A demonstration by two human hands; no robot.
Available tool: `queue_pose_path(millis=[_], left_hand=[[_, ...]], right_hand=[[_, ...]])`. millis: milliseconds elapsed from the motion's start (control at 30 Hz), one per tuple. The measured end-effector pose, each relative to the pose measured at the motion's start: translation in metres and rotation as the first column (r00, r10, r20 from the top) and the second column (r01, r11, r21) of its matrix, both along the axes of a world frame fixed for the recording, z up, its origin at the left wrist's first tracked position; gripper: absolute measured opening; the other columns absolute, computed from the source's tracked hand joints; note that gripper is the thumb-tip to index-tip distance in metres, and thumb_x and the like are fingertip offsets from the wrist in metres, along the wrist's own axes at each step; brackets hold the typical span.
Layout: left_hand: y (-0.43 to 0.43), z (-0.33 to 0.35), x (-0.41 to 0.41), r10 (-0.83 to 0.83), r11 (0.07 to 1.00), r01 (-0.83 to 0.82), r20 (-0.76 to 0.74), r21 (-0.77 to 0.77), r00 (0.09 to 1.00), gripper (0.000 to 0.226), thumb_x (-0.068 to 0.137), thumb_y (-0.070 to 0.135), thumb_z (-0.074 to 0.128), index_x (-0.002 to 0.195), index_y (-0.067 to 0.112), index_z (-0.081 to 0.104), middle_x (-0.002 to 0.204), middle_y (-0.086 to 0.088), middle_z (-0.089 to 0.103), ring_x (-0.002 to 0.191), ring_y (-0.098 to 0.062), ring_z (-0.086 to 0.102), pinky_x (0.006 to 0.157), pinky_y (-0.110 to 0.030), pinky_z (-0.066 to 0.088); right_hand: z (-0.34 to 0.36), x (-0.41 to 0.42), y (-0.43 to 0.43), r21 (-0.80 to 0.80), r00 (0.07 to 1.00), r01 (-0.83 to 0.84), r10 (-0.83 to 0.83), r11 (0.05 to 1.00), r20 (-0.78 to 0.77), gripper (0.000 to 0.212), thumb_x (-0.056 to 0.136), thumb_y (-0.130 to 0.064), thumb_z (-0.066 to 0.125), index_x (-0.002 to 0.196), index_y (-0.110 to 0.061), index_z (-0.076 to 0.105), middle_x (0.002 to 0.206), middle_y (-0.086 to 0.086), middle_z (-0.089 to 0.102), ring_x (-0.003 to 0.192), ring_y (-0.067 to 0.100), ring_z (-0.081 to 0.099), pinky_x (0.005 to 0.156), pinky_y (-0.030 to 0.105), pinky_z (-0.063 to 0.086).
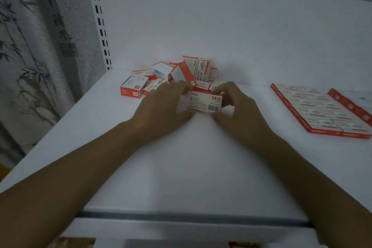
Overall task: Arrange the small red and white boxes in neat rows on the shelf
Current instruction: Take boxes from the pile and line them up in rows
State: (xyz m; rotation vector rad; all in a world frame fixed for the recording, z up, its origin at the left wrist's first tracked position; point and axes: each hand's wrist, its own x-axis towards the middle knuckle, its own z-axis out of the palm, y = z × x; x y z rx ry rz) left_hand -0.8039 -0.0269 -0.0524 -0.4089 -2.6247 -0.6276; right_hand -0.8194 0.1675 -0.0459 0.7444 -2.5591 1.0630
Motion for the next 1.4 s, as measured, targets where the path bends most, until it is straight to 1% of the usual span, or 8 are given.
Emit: queue_pose_path(millis=[300,467,600,733,867,1000,1233,1400], left_hand=[[-0.004,0.001,0.002,-0.166,0.986,0.164,-0.113,-0.029,0.98,0.015,0.084,0.021,0.065,0.1,0.023,0.065,0.097,0.004,0.068,0.089,-0.015,0.062,0.076,-0.036,0.052],[0.0,0.018,0.012,-0.181,0.983,0.168,-0.334,-0.068,0.925,0.021,0.081,0.013,0.067,0.102,0.013,0.067,0.106,-0.003,0.069,0.092,-0.022,0.066,0.077,-0.038,0.055],[0.014,0.032,0.019,-0.231,0.972,0.188,-0.416,-0.142,0.879,0.022,0.087,0.019,0.054,0.102,0.01,0.067,0.112,-0.003,0.067,0.099,-0.022,0.065,0.074,-0.038,0.057],[0.056,0.042,0.022,-0.281,0.958,0.225,-0.441,-0.176,0.852,0.022,0.088,0.021,0.054,0.103,0.01,0.065,0.114,-0.004,0.066,0.1,-0.022,0.065,0.075,-0.035,0.057],[0.119,0.05,0.023,-0.148,0.922,0.191,-0.15,0.337,0.978,0.042,0.088,0.015,0.06,0.125,0.026,0.044,0.126,0.01,0.05,0.095,-0.004,0.06,0.075,-0.021,0.055],[0.173,0.057,0.019,-0.351,0.564,-0.001,0.241,0.826,0.905,0.022,0.098,0.019,0.041,0.115,0.019,0.055,0.103,-0.004,0.071,0.086,-0.017,0.07,0.078,-0.029,0.057],[0.266,0.046,0.005,-0.393,0.514,0.067,0.166,0.855,0.905,0.025,0.086,0.008,0.06,0.111,0.009,0.058,0.094,-0.01,0.072,0.082,-0.02,0.07,0.074,-0.025,0.057],[0.295,0.039,-0.014,-0.334,0.613,0.098,0.145,0.784,0.931,0.014,0.091,0.019,0.055,0.103,0.015,0.059,0.09,0.003,0.072,0.081,-0.015,0.069,0.072,-0.025,0.057]], right_hand=[[0.001,0.002,0.0,0.011,0.996,-0.059,0.059,0.998,0.062,0.02,0.072,-0.001,0.068,0.084,-0.015,0.058,0.081,-0.015,0.06,0.079,-0.004,0.056,0.073,0.01,0.044],[0.025,0.014,0.009,-0.005,0.963,-0.122,0.119,0.993,0.242,0.053,0.064,-0.033,0.082,0.105,-0.035,0.049,0.098,-0.02,0.058,0.081,-0.002,0.063,0.07,0.011,0.051],[0.05,0.027,0.031,-0.227,0.834,-0.189,0.278,0.956,0.477,0.081,0.054,-0.042,0.079,0.125,-0.035,0.041,0.104,-0.017,0.062,0.087,0.003,0.067,0.067,0.017,0.054],[0.059,0.035,0.064,-0.175,0.894,-0.181,0.236,0.968,0.381,0.048,0.07,-0.039,0.073,0.113,-0.033,0.052,0.097,-0.014,0.067,0.082,0.004,0.068,0.07,0.019,0.056],[0.059,0.034,0.111,-0.128,0.971,-0.123,0.146,0.984,0.191,0.031,0.077,-0.034,0.071,0.105,-0.035,0.058,0.096,-0.017,0.068,0.08,0.007,0.068,0.07,0.029,0.059],[0.059,0.025,0.167,0.045,0.999,-0.023,0.025,0.999,-0.041,0.036,0.076,-0.036,0.071,0.108,-0.036,0.056,0.095,-0.025,0.06,0.081,-0.001,0.063,0.067,0.019,0.056],[0.044,0.006,0.254,0.118,0.988,0.061,-0.043,0.991,-0.146,0.044,0.077,-0.028,0.072,0.116,-0.03,0.053,0.108,-0.014,0.059,0.084,-0.001,0.053,0.07,0.005,0.042],[0.047,-0.009,0.284,0.259,0.975,0.125,-0.07,0.958,-0.212,0.047,0.076,-0.035,0.071,0.119,-0.029,0.053,0.114,-0.01,0.063,0.091,0.008,0.056,0.082,0.024,0.046]])
